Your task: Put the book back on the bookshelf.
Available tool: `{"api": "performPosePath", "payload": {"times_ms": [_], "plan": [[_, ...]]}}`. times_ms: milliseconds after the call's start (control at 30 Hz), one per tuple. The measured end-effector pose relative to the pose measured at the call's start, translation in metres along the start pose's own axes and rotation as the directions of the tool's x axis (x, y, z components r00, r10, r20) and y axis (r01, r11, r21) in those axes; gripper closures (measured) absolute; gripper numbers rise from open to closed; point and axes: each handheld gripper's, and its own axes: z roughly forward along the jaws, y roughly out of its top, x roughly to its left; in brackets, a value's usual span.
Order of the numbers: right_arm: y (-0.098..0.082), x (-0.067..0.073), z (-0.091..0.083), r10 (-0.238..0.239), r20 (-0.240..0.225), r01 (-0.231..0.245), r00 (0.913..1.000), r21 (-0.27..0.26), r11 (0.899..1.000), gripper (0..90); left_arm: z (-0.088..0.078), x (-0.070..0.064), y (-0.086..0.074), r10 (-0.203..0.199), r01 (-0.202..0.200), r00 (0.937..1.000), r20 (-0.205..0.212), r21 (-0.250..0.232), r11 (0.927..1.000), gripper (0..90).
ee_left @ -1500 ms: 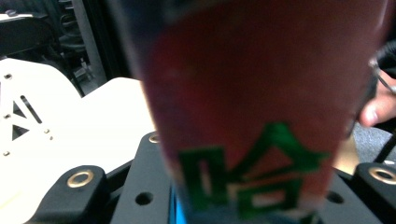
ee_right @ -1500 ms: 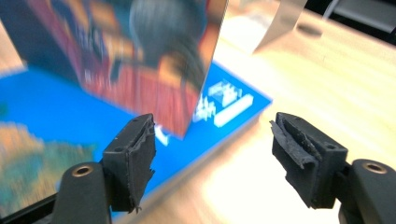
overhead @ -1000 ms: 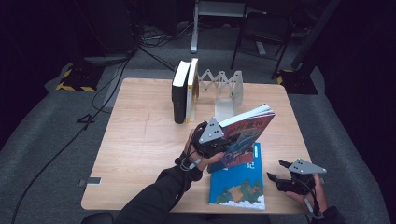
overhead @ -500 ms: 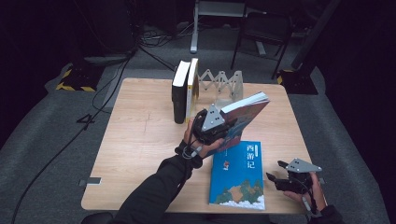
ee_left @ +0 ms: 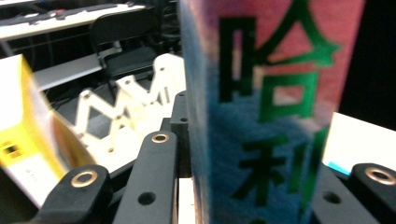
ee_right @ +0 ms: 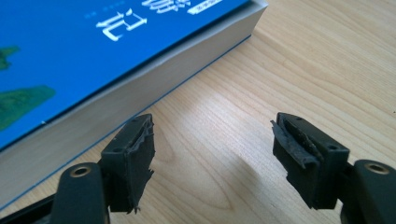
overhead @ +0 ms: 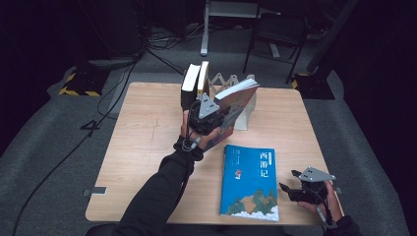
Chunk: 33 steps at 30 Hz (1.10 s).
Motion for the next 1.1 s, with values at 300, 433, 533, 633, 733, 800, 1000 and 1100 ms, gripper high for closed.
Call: {"api": "performPosePath", "payload": {"times_ms": [300, 433, 533, 633, 733, 800, 1000, 1100], "plan": [[-0.001, 0.002, 0.003, -0.02, 0.002, 0.02, 0.9998, 0.016, 1.0, 28.8, 0.009, 0.024, -0.016, -0.048, 0.046, 0.9947, -0.091, -0.028, 0.9985, 73.9], [-0.001, 0.003, 0.003, -0.031, 0.003, 0.031, 0.9995, 0.024, 0.999, 28.8, 0.01, 0.026, -0.031, -0.068, 0.066, 0.9923, -0.103, -0.023, 0.9976, 73.9], [-0.001, 0.003, 0.003, -0.031, 0.003, 0.031, 0.9995, 0.022, 0.999, 28.8, 0.006, 0.027, -0.036, -0.08, 0.076, 0.9905, -0.112, -0.038, 0.9964, 73.8], [-0.001, 0.003, 0.003, -0.034, 0.004, 0.034, 0.9994, 0.018, 0.999, 28.8, 0.002, 0.029, -0.04, -0.095, 0.09, 0.9882, -0.121, -0.046, 0.9949, 73.8], [-0.001, 0.004, 0.002, -0.035, 0.003, 0.035, 0.9994, 0.018, 0.999, 28.8, -0.004, 0.029, -0.047, -0.09, 0.085, 0.9884, -0.123, -0.044, 0.9954, 73.7], [-0.001, 0.003, 0.002, -0.032, 0.005, 0.031, 0.9995, 0.018, 0.999, 28.8, -0.007, 0.029, -0.051, -0.097, 0.092, 0.9876, -0.124, -0.044, 0.9948, 73.7], [0.0, 0.004, 0.003, -0.04, 0.006, 0.04, 0.9992, 0.018, 0.999, 28.7, -0.018, 0.036, -0.063, -0.135, 0.128, 0.9846, -0.111, -0.068, 0.9894, 73.5], [0.0, 0.004, 0.003, -0.037, 0.006, 0.037, 0.9993, 0.022, 0.999, 28.7, -0.021, 0.037, -0.067, -0.149, 0.141, 0.9842, -0.096, -0.079, 0.9868, 73.1]]}}
